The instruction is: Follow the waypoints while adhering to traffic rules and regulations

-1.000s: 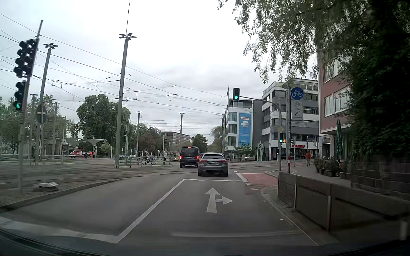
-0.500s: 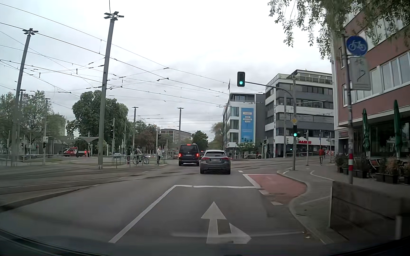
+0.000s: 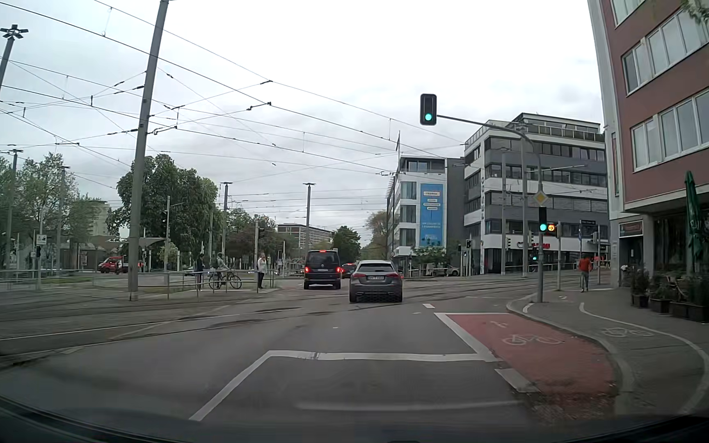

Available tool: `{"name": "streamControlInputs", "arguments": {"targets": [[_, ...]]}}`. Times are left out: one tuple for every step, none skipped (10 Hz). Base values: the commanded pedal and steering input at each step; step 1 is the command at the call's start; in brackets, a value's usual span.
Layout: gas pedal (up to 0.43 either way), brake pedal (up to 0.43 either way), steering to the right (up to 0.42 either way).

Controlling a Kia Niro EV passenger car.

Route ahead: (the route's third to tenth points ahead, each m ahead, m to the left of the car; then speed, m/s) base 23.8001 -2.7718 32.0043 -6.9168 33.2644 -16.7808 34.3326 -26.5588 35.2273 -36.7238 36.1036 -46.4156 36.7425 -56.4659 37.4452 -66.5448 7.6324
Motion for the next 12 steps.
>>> {"name": "streamControlInputs", "arguments": {"targets": [[0.0,0.0,-0.001],[0.0,0.0,0.004],[0.0,0.0,0.004],[0.0,0.0,0.003],[0.0,0.0,0.002],[0.0,0.0,0.003],[0.0,0.0,0.005],[0.0,0.0,0.011],[0.0,0.0,0.019],[0.0,0.0,0.032],[0.0,0.0,0.046],[0.0,0.0,0.056]]}}
